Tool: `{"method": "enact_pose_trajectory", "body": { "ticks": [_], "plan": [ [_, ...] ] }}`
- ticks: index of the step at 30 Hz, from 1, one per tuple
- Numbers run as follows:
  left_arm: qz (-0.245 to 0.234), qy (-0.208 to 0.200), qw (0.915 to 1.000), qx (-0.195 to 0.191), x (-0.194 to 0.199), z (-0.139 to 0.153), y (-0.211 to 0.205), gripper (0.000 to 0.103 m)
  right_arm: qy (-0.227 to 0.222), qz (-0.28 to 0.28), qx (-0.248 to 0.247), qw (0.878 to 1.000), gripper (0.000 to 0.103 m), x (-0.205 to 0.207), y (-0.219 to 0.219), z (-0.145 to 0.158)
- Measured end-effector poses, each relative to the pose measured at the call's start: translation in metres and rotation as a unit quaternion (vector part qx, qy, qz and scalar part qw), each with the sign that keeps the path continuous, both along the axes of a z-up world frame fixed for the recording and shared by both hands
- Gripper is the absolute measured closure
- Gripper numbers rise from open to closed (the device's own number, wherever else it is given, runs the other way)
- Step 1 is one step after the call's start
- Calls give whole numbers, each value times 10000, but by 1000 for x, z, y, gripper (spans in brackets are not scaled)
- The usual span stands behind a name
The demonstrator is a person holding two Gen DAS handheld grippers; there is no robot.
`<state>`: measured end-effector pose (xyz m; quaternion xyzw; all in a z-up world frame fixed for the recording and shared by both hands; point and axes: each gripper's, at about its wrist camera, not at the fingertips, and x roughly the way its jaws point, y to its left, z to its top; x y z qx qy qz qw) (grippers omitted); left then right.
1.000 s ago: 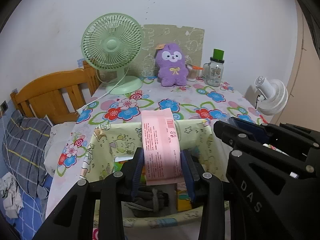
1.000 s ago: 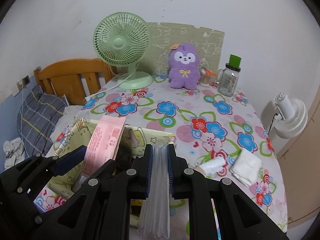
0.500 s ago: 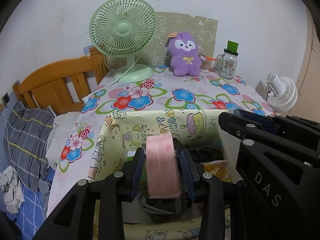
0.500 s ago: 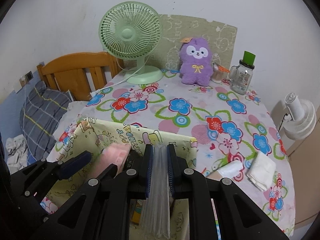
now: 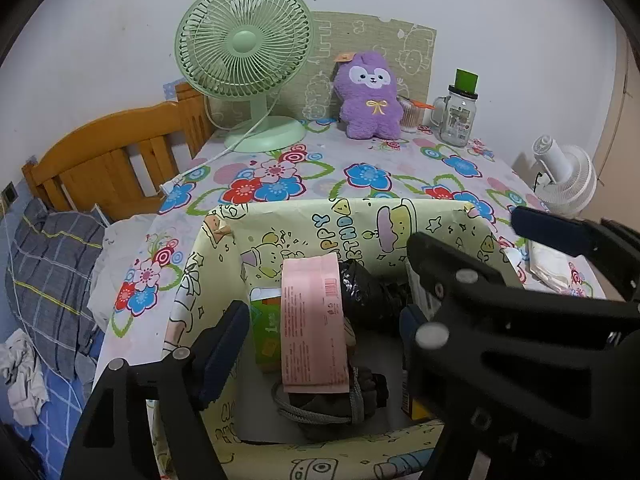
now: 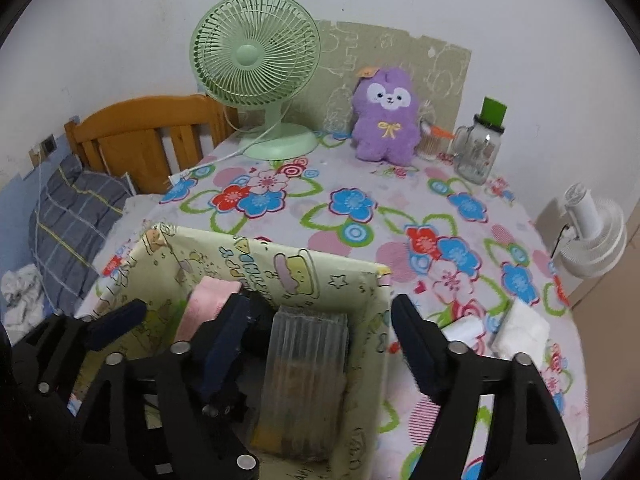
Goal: Organize soft objects
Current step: 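Lower the pink packet and tube pack into the box and open both tools, then withdraw both tools from the box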
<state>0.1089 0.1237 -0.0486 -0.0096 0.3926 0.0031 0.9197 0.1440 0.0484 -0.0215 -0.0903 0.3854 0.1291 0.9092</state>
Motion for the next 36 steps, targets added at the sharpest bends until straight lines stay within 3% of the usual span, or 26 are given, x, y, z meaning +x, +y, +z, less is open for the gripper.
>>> {"method": "enact_pose_trajectory", "body": {
  "ticks": [7,29,36],
  "plan": [
    [-45,-20,10000,84,-7,3,-11,18,23,-8,-239,9997,22,-8,-8,-3],
    [-25,-279,9994,190,-34,24,-49,11,-284,-201,-38,9994,21,-42,-53,21],
    [-98,-374,9990,239,-41,31,-63,10,-403,-285,41,9988,17,-50,-68,28]
  ]
}}
